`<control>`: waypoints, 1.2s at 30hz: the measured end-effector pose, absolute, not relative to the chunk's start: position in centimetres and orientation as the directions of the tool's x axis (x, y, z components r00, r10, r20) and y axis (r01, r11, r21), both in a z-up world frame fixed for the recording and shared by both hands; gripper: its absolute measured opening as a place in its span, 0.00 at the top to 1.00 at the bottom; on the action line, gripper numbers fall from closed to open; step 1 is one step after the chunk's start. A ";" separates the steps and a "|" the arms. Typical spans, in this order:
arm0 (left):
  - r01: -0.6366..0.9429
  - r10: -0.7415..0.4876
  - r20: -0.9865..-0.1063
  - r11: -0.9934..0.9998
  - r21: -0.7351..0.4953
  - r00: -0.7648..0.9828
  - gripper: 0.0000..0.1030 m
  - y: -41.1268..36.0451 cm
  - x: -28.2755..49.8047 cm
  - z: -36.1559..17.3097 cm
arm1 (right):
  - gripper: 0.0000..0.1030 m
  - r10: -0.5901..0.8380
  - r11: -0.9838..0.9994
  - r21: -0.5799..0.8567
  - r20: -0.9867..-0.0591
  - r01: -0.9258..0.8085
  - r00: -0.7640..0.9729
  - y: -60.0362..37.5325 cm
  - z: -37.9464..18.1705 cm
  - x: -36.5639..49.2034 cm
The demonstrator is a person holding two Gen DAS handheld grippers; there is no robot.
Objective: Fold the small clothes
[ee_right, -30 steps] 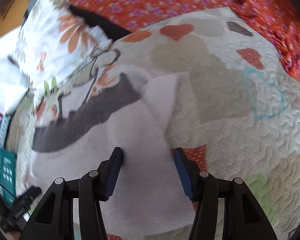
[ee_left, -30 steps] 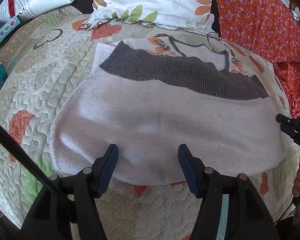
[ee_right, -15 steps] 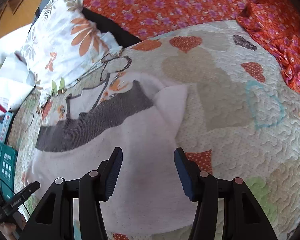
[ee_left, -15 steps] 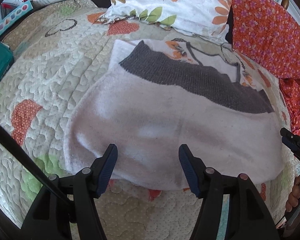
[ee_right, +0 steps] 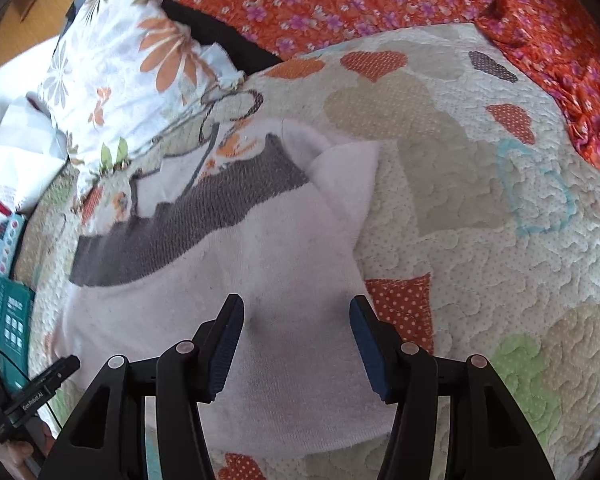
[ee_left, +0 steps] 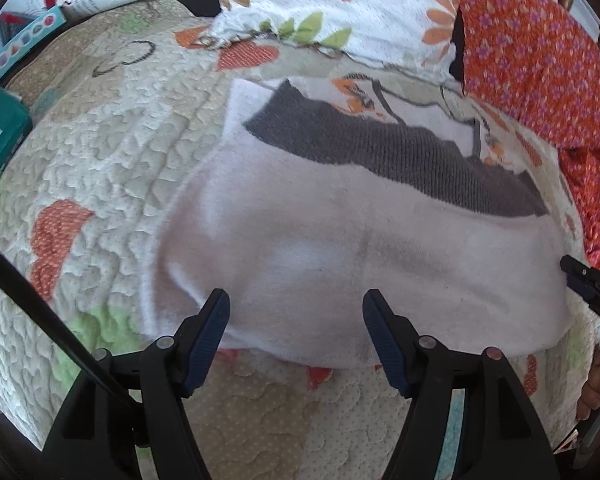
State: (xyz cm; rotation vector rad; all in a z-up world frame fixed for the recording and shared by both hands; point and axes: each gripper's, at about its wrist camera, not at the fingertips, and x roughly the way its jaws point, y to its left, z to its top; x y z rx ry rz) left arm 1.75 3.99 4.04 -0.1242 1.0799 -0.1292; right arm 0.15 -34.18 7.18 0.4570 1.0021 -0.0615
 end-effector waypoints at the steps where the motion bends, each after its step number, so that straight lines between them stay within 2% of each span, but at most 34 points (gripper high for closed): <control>1: 0.037 -0.161 -0.866 0.986 -0.163 0.474 0.34 4.4 1.6 4.4 | 0.42 0.160 0.896 0.355 -0.817 0.265 0.554 -34.6 7.4 -0.1; 9: -0.103 -0.134 -0.847 0.971 -0.216 0.515 0.34 9.1 1.7 6.1 | 0.41 0.152 0.848 0.410 -0.794 0.335 0.588 -36.8 8.2 -1.9; 16: -0.172 -0.164 -0.830 0.939 -0.297 0.533 0.33 11.5 1.6 6.9 | 0.37 0.167 0.807 0.450 -0.795 0.382 0.583 -38.7 6.6 -3.0; 24: -0.110 -0.103 -0.824 0.975 -0.195 0.557 0.33 9.3 1.3 7.2 | 0.36 0.262 0.759 0.540 -0.766 0.365 0.587 -37.9 4.8 -2.1; 31: -0.074 -0.062 -0.821 0.989 -0.126 0.568 0.33 7.8 1.5 7.1 | 0.31 0.347 0.700 0.638 -0.698 0.322 0.627 -37.6 3.0 -0.5; 36: -0.044 0.000 -0.808 0.999 -0.033 0.589 0.33 6.7 1.3 7.3 | 0.28 0.366 0.675 0.667 -0.674 0.316 0.641 -37.6 2.9 0.0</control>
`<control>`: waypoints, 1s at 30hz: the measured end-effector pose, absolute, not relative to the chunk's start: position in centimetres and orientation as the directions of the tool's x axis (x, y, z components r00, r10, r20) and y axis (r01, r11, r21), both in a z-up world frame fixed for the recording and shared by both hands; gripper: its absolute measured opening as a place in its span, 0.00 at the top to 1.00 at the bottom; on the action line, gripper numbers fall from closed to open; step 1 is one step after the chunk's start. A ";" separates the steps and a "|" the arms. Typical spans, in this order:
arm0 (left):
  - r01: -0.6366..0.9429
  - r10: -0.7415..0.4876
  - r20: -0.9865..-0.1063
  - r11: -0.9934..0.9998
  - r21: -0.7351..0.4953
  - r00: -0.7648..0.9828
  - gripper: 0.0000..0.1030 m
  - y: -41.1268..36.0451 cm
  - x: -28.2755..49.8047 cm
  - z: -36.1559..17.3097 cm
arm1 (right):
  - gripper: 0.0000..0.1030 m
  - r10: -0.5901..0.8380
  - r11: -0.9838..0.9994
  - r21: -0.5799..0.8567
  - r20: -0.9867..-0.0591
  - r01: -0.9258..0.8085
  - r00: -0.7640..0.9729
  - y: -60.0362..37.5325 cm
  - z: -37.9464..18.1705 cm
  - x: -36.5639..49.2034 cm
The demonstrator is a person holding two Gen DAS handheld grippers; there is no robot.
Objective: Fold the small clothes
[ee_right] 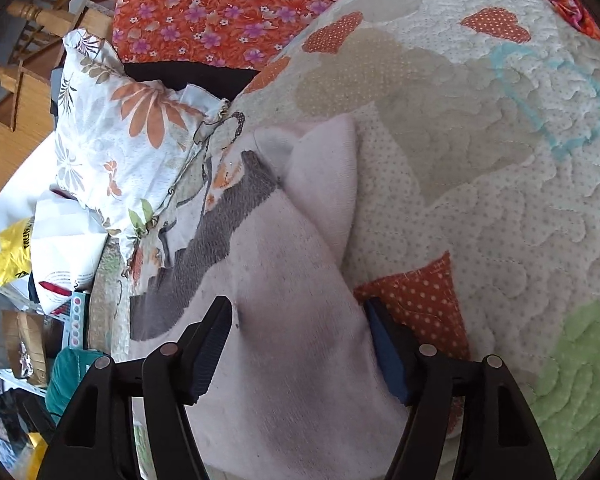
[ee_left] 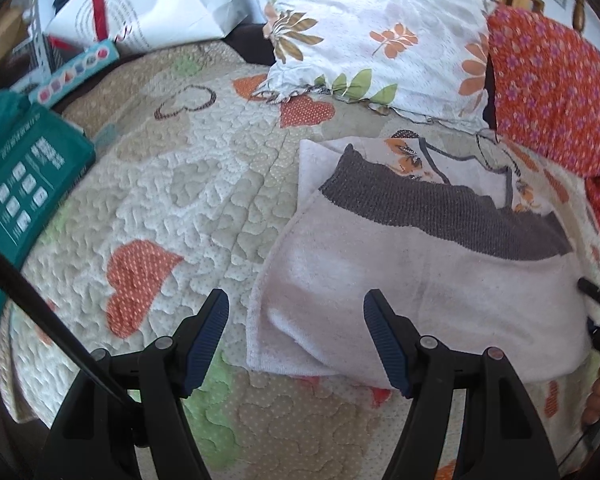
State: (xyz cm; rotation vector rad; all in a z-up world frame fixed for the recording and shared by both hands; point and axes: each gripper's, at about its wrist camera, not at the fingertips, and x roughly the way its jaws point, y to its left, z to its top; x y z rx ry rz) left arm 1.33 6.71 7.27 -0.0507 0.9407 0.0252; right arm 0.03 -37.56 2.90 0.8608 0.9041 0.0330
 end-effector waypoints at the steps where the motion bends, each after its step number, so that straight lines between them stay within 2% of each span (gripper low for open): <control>1: -0.038 0.009 -0.805 0.999 -0.017 0.593 0.33 6.5 1.3 7.3 | 0.28 0.369 0.672 0.670 -0.672 0.315 0.642 -37.6 2.9 0.1; 9: -0.016 0.044 -0.794 0.999 0.043 0.606 0.30 5.8 1.0 7.3 | 0.27 0.417 0.603 0.730 -0.632 0.322 0.653 -38.4 2.5 0.1; 30: -0.040 0.050 -0.824 0.999 0.032 0.564 0.30 6.5 1.4 6.0 | 0.26 0.426 0.574 0.756 -0.603 0.314 0.674 -38.7 1.7 -0.3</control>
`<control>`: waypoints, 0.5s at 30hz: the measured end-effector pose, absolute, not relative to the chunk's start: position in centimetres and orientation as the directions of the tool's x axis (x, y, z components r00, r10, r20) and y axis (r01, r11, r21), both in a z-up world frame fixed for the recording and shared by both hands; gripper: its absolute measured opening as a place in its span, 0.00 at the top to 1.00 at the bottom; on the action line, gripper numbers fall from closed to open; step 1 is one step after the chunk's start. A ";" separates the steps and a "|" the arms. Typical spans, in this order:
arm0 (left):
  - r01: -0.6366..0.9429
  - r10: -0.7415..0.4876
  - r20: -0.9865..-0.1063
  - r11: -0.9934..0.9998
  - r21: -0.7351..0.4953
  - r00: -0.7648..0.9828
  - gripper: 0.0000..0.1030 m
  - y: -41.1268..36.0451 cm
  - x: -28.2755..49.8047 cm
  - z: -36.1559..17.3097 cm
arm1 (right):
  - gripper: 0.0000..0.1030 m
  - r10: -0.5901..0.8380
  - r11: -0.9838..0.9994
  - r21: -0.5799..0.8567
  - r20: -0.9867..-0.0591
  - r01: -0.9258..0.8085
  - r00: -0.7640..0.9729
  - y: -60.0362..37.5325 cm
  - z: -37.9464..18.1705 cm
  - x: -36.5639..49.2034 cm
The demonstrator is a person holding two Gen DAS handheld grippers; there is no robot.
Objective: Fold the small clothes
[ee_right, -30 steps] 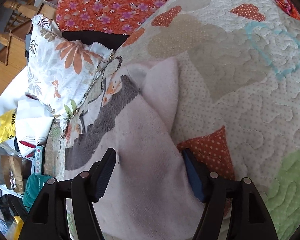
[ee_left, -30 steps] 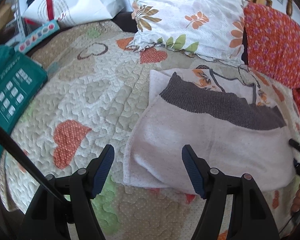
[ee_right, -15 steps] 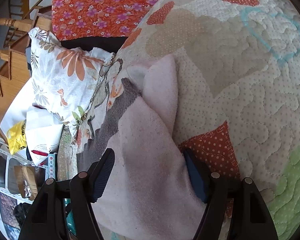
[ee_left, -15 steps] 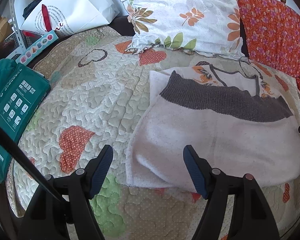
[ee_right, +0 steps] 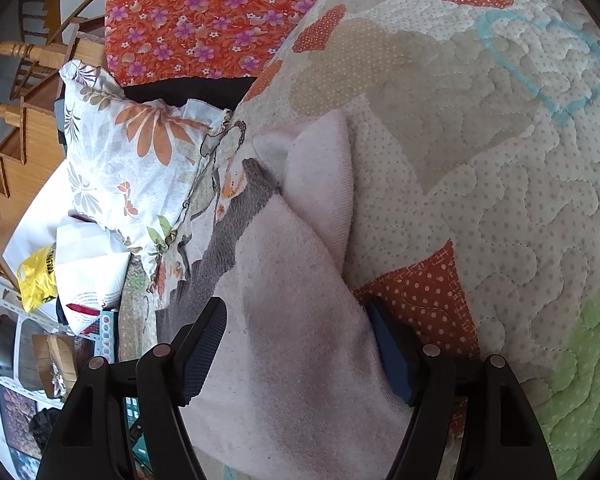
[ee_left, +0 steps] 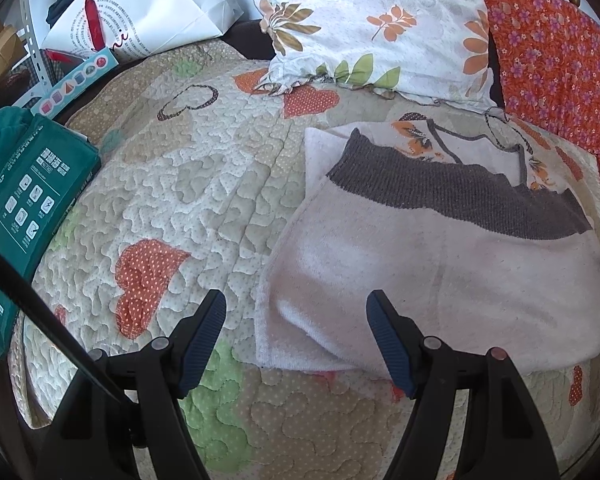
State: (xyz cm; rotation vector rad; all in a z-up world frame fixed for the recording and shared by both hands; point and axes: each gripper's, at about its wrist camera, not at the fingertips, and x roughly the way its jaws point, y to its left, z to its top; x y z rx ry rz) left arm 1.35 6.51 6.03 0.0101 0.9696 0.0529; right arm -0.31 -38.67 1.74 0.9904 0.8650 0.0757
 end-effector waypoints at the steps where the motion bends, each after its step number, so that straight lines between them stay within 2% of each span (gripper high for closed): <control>1: -0.041 0.047 -0.828 0.999 0.029 0.559 0.30 6.8 1.5 6.0 | 0.26 0.420 0.584 0.748 -0.610 0.314 0.672 -38.5 1.8 -0.3; 5: -0.093 0.057 -0.828 0.996 0.005 0.557 0.30 9.0 2.0 6.4 | 0.26 0.370 0.637 0.687 -0.670 0.349 0.643 -38.2 2.9 -0.1; 10: -0.230 0.088 -0.822 0.972 -0.053 0.562 0.30 14.1 3.0 8.0 | 0.26 0.139 0.778 0.525 -0.680 0.346 0.720 -36.9 8.3 -2.2; 12: -0.288 0.088 -0.819 0.953 -0.096 0.566 0.30 16.3 3.2 8.5 | 0.26 0.075 0.875 0.396 -0.677 0.277 0.732 -33.6 10.9 -2.8; 15: -0.368 0.078 -0.813 0.914 -0.173 0.577 0.30 19.6 2.8 9.3 | 0.26 0.106 0.955 0.271 -0.696 0.123 0.711 -27.5 11.8 -2.9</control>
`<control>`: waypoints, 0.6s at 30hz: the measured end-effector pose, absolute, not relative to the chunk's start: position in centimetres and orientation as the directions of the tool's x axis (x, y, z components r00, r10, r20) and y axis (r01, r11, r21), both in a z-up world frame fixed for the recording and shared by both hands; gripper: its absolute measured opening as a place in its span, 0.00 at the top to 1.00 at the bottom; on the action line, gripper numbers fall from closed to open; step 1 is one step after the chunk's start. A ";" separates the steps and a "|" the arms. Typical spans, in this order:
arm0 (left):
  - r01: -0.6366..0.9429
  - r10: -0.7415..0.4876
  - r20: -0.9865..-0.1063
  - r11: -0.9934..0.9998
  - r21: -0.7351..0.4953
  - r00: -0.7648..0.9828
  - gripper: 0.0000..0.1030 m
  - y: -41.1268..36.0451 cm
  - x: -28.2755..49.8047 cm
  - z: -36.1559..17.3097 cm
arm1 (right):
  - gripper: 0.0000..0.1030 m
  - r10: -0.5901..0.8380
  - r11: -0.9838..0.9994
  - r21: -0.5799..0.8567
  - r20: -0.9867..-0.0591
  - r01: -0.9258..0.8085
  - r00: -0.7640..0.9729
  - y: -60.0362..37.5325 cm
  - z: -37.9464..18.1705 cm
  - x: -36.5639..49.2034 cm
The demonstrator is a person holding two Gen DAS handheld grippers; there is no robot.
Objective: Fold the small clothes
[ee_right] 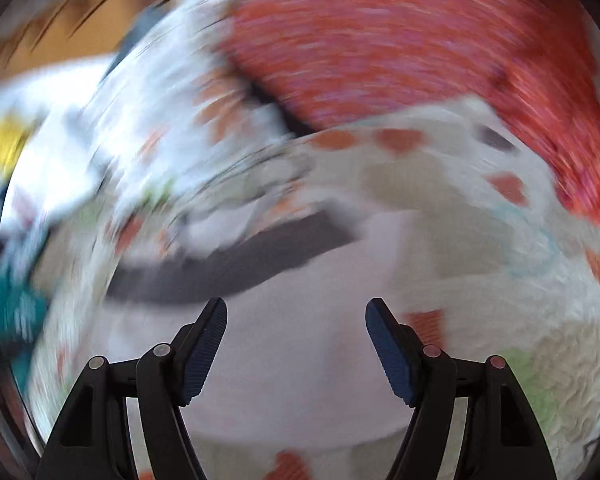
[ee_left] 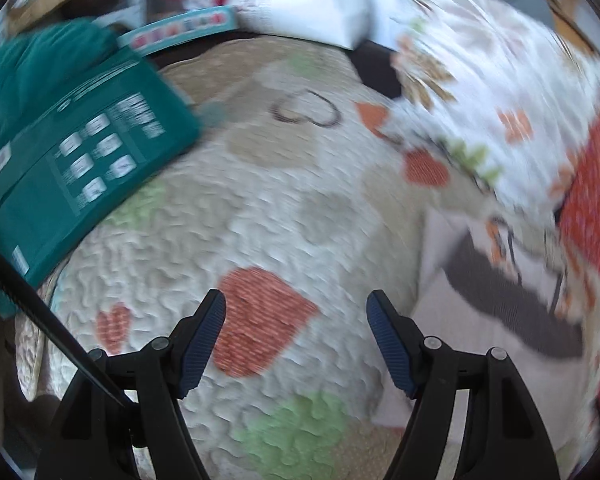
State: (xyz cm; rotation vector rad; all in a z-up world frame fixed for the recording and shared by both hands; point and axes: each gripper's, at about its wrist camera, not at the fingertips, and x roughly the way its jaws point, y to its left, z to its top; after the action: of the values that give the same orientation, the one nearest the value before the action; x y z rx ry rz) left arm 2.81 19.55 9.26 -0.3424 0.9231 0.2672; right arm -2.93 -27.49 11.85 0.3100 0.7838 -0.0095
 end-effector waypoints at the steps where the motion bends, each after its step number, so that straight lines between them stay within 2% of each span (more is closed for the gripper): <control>1: -0.384 0.075 -0.809 0.903 -0.193 0.583 0.30 20.3 2.6 9.5 | 0.26 0.154 0.971 0.238 -0.712 0.029 0.685 -23.9 11.5 -2.8; 4: -0.408 0.082 -0.793 0.886 -0.219 0.604 0.30 22.0 1.6 10.4 | 0.26 0.275 0.961 0.199 -0.756 -0.191 0.595 -15.4 9.9 -2.0; 7: -0.423 0.085 -0.781 0.873 -0.241 0.619 0.30 23.4 0.9 11.0 | 0.26 0.337 0.918 0.160 -0.795 -0.362 0.504 -7.8 7.8 -1.6; 11: -0.454 0.056 -0.768 0.833 -0.316 0.638 0.30 25.7 0.1 11.4 | 0.26 0.259 0.879 -0.011 -0.828 -0.477 0.497 -0.4 5.3 -1.4; 15: -0.474 0.032 -0.756 0.796 -0.376 0.653 0.29 27.4 -0.4 11.6 | 0.26 0.186 0.863 -0.135 -0.812 -0.487 0.553 3.4 4.5 -0.6; 17: -0.473 0.024 -0.752 0.791 -0.388 0.658 0.29 27.6 -0.6 11.6 | 0.30 0.160 0.867 -0.158 -0.811 -0.473 0.564 4.5 4.7 0.4; 18: -0.473 0.026 -0.751 0.791 -0.388 0.659 0.29 27.6 -0.6 11.7 | 0.43 0.149 0.869 -0.166 -0.811 -0.466 0.566 5.1 4.8 1.2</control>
State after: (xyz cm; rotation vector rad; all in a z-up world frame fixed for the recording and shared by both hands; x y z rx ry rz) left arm -0.62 27.64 11.66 -0.6056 0.8103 0.3025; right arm 1.18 5.12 4.81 -0.3861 0.9027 0.3722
